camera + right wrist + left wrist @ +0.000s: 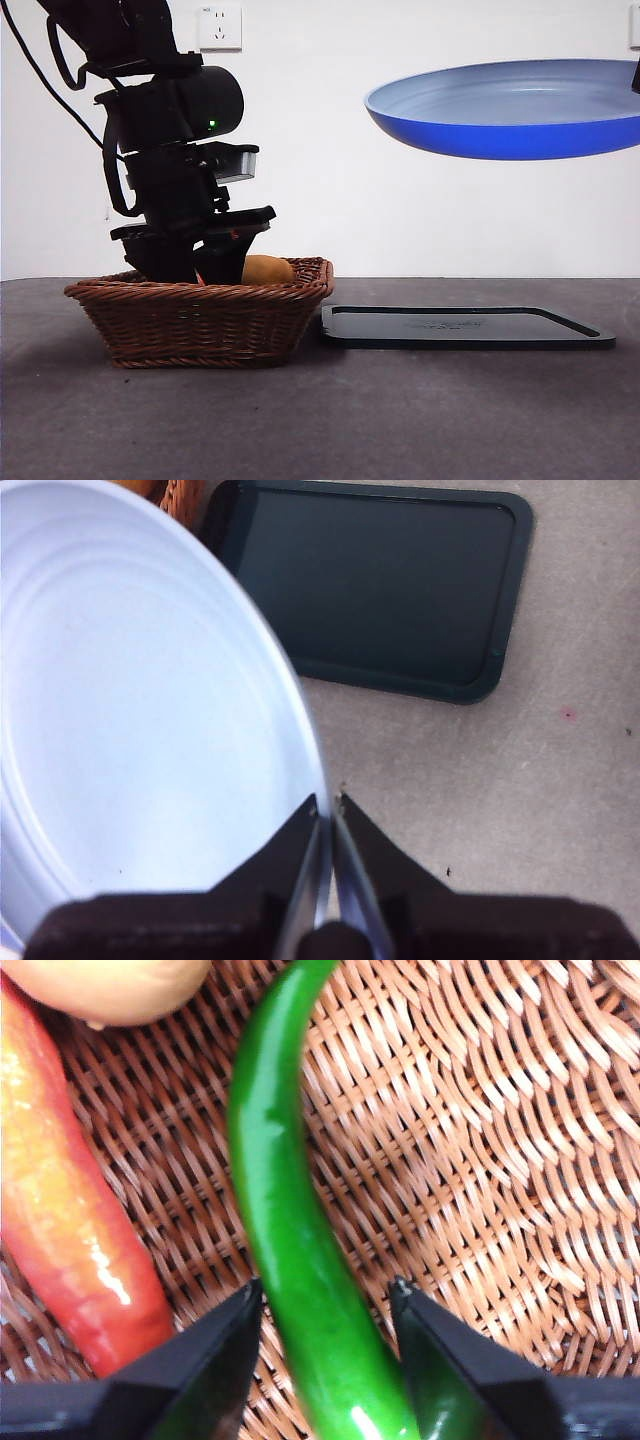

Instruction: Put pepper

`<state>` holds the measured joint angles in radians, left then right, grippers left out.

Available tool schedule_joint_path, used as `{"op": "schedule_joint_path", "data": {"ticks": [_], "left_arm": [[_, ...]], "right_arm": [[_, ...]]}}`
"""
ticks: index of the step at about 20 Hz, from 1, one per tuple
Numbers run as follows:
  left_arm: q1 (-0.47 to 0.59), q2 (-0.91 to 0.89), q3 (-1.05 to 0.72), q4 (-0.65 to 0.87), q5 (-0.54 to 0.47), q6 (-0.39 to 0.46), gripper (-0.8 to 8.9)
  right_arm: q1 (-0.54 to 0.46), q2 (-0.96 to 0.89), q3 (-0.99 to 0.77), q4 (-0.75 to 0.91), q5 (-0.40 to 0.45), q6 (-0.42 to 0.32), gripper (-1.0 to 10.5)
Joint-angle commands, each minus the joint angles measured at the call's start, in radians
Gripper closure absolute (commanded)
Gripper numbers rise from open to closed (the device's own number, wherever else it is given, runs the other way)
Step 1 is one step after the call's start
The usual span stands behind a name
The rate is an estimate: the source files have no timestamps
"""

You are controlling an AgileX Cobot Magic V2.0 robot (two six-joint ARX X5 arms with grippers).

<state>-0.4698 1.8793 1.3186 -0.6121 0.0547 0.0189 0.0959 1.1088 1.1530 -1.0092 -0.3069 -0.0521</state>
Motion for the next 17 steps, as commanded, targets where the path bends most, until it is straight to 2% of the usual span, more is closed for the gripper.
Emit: {"op": "schedule_joint_path", "data": {"ticks": [1,8,12,17], "left_arm": [[-0.008,0.02,0.018,0.005,-0.002,0.002,6.63],[-0.006,0.005,0.025,0.004,-0.001,-0.026,6.89],[-0.007,-0.06,0.027,0.0,0.002,-0.027,6.89],[-0.008,-0.187,0.028,-0.023,0.006,-0.031,6.89]], "right_arm": [[0.0,0.005,0.019,0.014,-0.008,0.002,9.4],[0.0,0.005,0.019,0.014,-0.008,0.002,9.4],[0.0,0.007,0.019,0.018,-0.007,0.008,9.4],[0.003,0.082,0.019,0.047,-0.008,0.051,9.4]]}}
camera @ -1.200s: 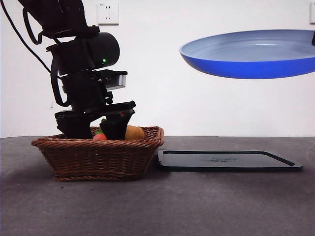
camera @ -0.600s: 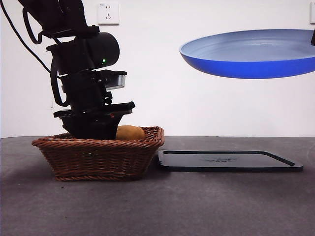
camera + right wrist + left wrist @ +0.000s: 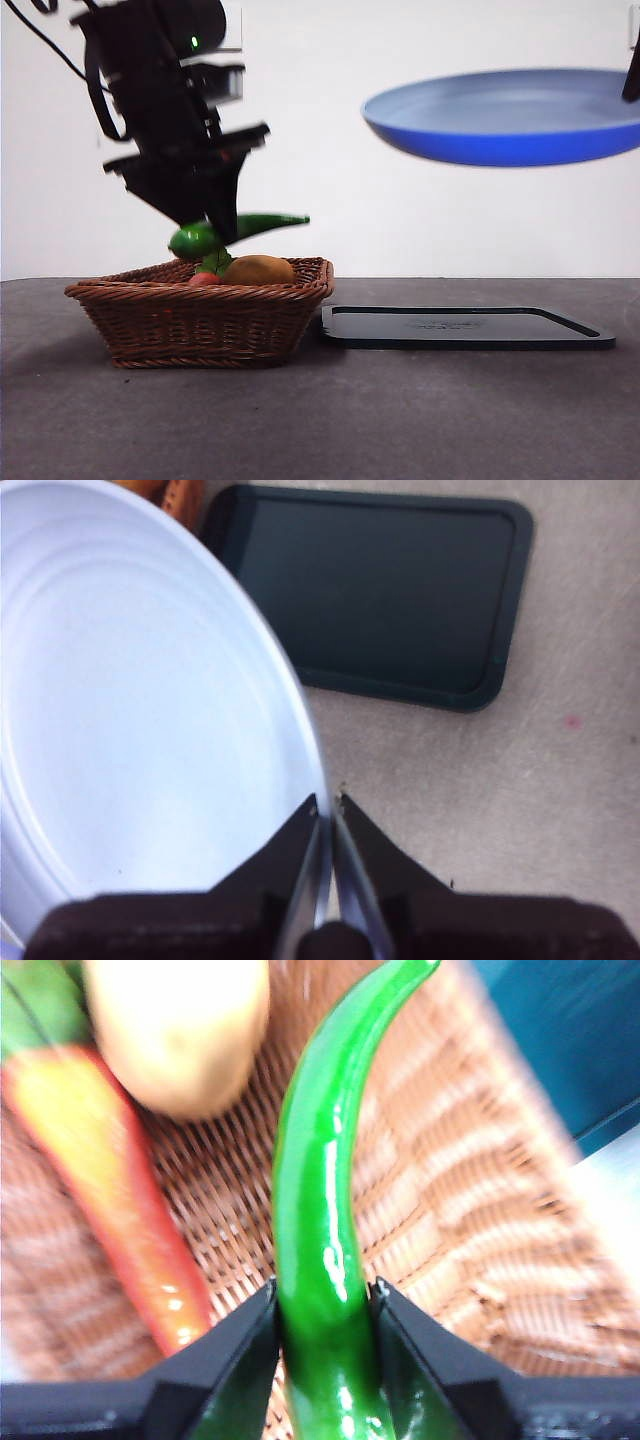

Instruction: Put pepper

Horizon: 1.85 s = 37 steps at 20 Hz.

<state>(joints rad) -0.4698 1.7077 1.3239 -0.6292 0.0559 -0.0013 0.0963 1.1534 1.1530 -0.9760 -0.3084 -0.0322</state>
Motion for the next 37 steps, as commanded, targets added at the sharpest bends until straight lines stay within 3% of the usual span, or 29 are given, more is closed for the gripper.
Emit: {"op": "schedule_joint_path", "data": {"ticks": [1,5,9,14,17,29,33,37], "left_arm": [[-0.01,-0.042,0.023,-0.014,0.006,-0.016,6.89],[-0.027,-0.153,0.023,-0.024,0.061,-0.022,6.89],[-0.078,-0.2,0.023,-0.046,0.145,-0.022,6.88],[-0.148,-0.175,0.023,-0.106,0.132,0.02,6.88],[-0.159,-0.131,0.023,-0.145,0.08,0.04,6.88],[-0.205,0.006,0.022,-0.111,0.077,0.05,6.83],[-0.21,0.006,0.022,-0.116,0.077,0.05,5.77],[-0.209,0.003,0.027,-0.128,0.079,0.05,5.77]], "right_arm": [[0.006,0.064,0.019,0.016,-0.008,0.037,9.4],[0.046,0.2,0.019,0.062,-0.091,0.091,9.4],[0.165,0.317,0.019,0.16,-0.089,0.186,9.4],[0.29,0.414,0.019,0.245,-0.085,0.259,9.4],[0.323,0.417,0.019,0.265,-0.086,0.272,9.4],[0.324,0.417,0.019,0.263,-0.105,0.276,9.4],[0.324,0.417,0.019,0.26,-0.112,0.275,9.4],[0.323,0.417,0.019,0.241,-0.112,0.269,9.4]]}}
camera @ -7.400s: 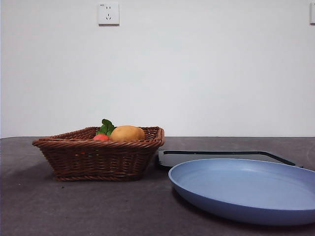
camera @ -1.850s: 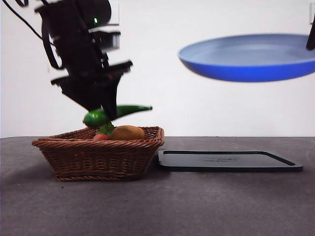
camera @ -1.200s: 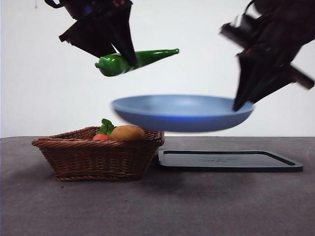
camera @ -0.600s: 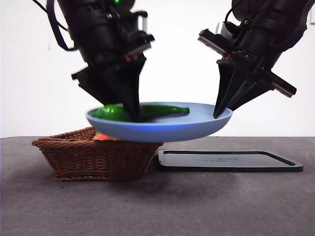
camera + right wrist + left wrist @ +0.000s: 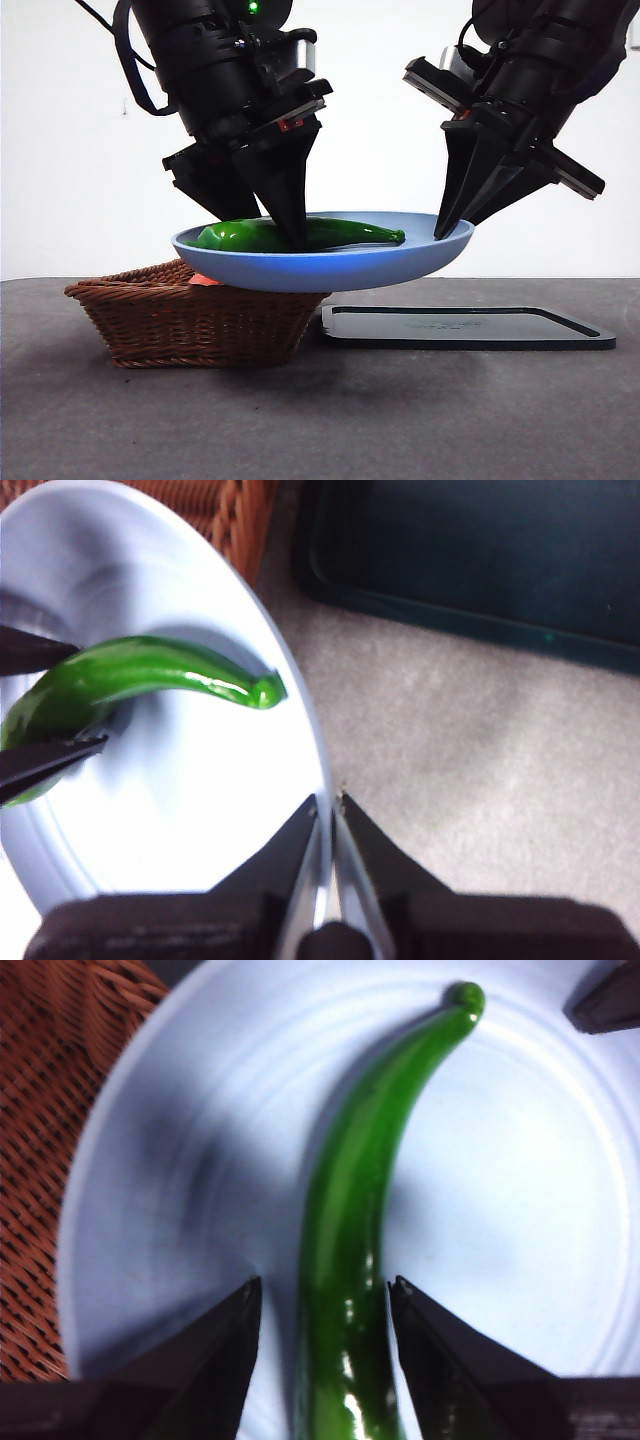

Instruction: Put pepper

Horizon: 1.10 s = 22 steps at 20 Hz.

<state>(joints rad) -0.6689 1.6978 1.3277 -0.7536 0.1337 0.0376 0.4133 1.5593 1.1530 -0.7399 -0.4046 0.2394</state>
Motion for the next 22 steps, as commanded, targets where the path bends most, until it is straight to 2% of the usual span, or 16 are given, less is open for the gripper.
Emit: {"op": "schedule_joint_path", "data": {"ticks": [1,11,18,22], "left_arm": [[-0.01,0.006,0.024,-0.01,0.002,0.011,5.77],[-0.009,-0.228,0.074,-0.023,-0.002,0.012,5.77],[-0.009,-0.446,0.086,-0.022,-0.001,0.012,5.77],[-0.01,-0.522,0.086,-0.017,0.0,0.01,5.77]], "right_arm": [[0.006,0.011,0.019,0.002,-0.016,-0.003,9.4],[-0.047,0.011,0.02,-0.001,-0.017,-0.01,9.4],[-0.272,0.012,0.049,0.051,-0.014,-0.018,9.4],[-0.369,0.045,0.049,0.135,-0.013,0.011,9.4]]}}
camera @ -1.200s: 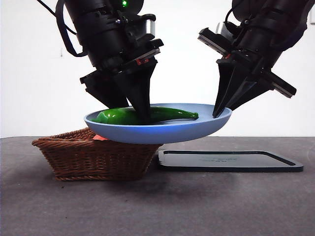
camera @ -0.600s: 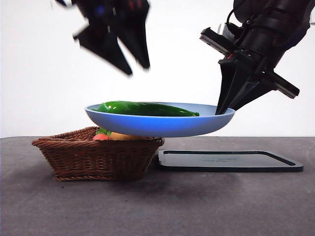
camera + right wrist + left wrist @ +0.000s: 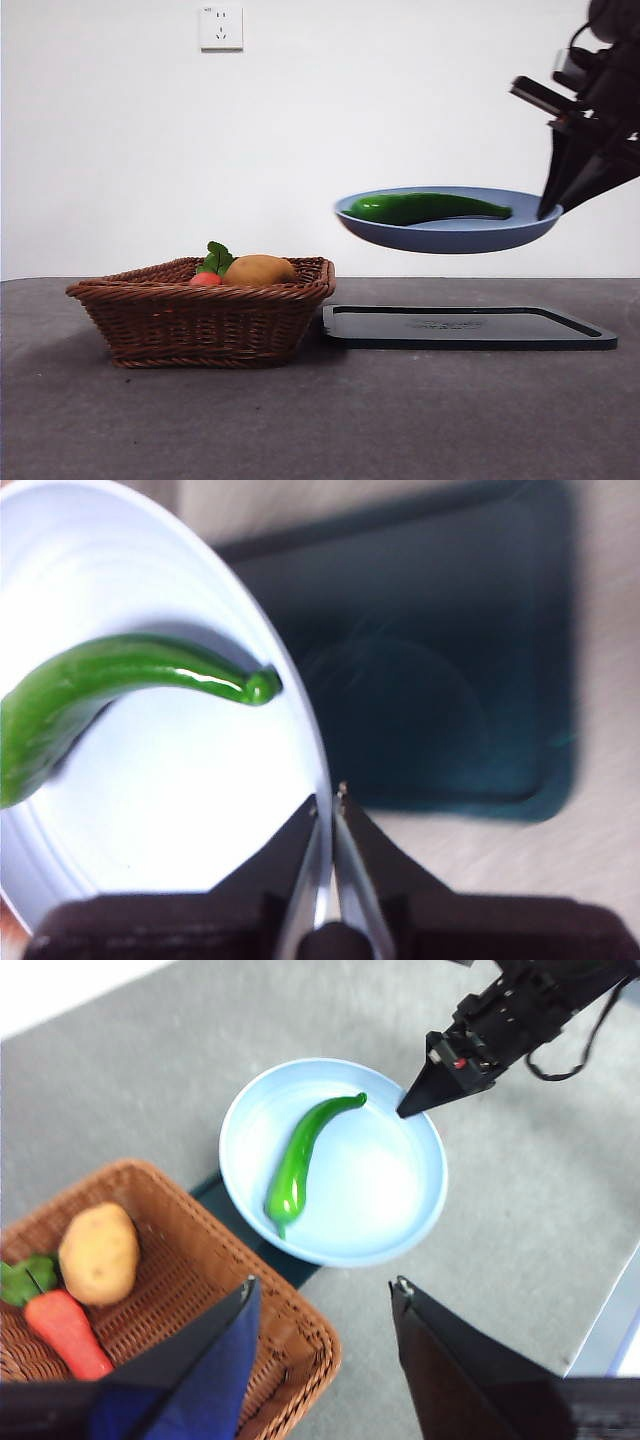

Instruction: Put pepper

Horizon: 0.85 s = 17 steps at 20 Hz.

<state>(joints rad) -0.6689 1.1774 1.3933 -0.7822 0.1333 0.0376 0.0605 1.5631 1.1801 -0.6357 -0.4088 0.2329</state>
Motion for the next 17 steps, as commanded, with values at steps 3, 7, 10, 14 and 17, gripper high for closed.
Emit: {"op": "schedule_joint_path", "data": {"ticks": [3,7,10,14,17], "left_arm": [[-0.01,-0.023,0.021,0.01,0.003,-0.011,5.77],[-0.01,-0.024,0.021,0.005,0.005,-0.012,5.77],[-0.01,-0.024,0.021,-0.002,0.005,-0.012,5.77],[-0.01,-0.024,0.021,0.003,0.003,-0.012,5.77],[-0.01,-0.024,0.021,0.002,0.003,-0.012,5.77]], "right_arm": [[-0.049,0.115,0.024,0.083,-0.011,0.034,9.4],[-0.06,0.252,0.079,0.109,-0.011,0.04,9.4],[-0.06,0.332,0.132,0.109,-0.011,0.039,9.4],[-0.06,0.382,0.138,0.109,-0.011,0.039,9.4],[-0.06,0.394,0.138,0.105,-0.009,0.039,9.4]]}}
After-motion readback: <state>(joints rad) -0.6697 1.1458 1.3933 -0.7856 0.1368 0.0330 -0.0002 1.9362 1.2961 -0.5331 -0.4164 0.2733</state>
